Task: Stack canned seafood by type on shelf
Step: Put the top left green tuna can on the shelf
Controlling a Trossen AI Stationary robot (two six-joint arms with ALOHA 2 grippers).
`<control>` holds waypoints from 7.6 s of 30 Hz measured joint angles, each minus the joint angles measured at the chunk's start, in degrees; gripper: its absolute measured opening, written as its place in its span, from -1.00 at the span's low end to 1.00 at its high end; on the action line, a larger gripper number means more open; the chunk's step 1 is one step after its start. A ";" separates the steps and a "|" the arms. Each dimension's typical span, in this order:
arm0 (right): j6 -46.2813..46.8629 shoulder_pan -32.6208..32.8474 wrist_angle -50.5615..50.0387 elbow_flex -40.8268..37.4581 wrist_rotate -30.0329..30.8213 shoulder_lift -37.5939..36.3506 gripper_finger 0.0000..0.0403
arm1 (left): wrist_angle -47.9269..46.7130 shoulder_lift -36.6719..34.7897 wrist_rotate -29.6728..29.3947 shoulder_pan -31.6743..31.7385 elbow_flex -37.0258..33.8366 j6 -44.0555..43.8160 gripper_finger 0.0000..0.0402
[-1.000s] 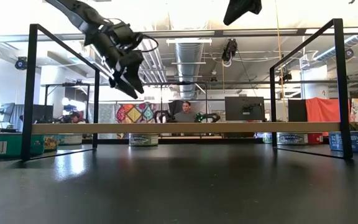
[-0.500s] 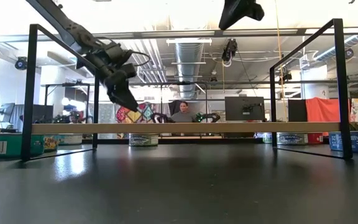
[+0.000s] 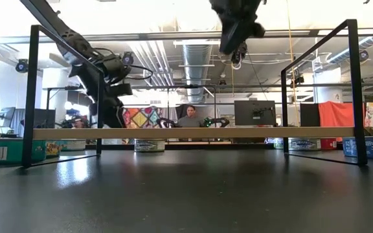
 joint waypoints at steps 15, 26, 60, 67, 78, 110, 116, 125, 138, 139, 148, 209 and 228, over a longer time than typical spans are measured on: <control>-1.18 -6.73 -0.07 -0.02 -9.07 4.23 -0.02 | 8.11 8.55 3.04 -3.25 -1.50 -4.25 0.80; -5.17 -7.12 -0.04 -0.02 -13.13 4.08 -0.05 | 21.24 14.73 3.49 -8.29 -0.89 -13.35 0.80; -5.76 -11.99 21.72 0.13 -4.13 25.38 0.25 | 39.03 17.96 -1.48 -18.92 -3.36 -23.25 0.80; -6.06 -12.37 23.26 0.02 -5.34 27.31 0.30 | 44.75 17.99 -2.50 -18.94 -5.62 -23.27 0.80; -4.11 -12.79 26.96 0.07 -8.84 30.49 0.32 | 39.92 19.77 0.66 -15.89 -1.56 -16.32 0.80; 4.43 -16.56 22.35 0.89 -11.97 31.06 0.17 | 35.68 19.95 1.04 -15.40 0.13 -15.03 0.80; 3.41 -16.11 23.48 1.36 -12.91 31.44 0.17 | 37.06 19.93 0.88 -15.33 -0.62 -14.95 0.80; -0.62 -16.11 25.38 1.33 -16.84 31.47 0.19 | 46.92 20.02 0.98 -15.40 -5.17 -18.54 0.80; -3.12 -16.11 23.55 1.08 -18.04 31.42 0.31 | 51.62 20.95 2.20 -15.59 -6.80 -18.45 0.82; -3.18 -16.11 23.61 1.05 -18.07 31.42 0.30 | 51.73 21.01 1.97 -15.62 -6.78 -17.69 0.84; -4.09 -16.11 24.97 1.00 -17.84 31.36 0.33 | 49.69 21.35 1.50 -15.94 -4.94 -17.19 0.99; -26.56 -11.46 -11.92 -2.59 -9.02 -8.16 0.03 | 16.09 12.11 -11.23 -35.56 15.10 -39.04 0.86; -22.18 -6.82 22.43 -33.09 -25.13 -18.85 -0.43 | 14.94 23.70 -12.18 -41.66 27.51 -38.97 0.90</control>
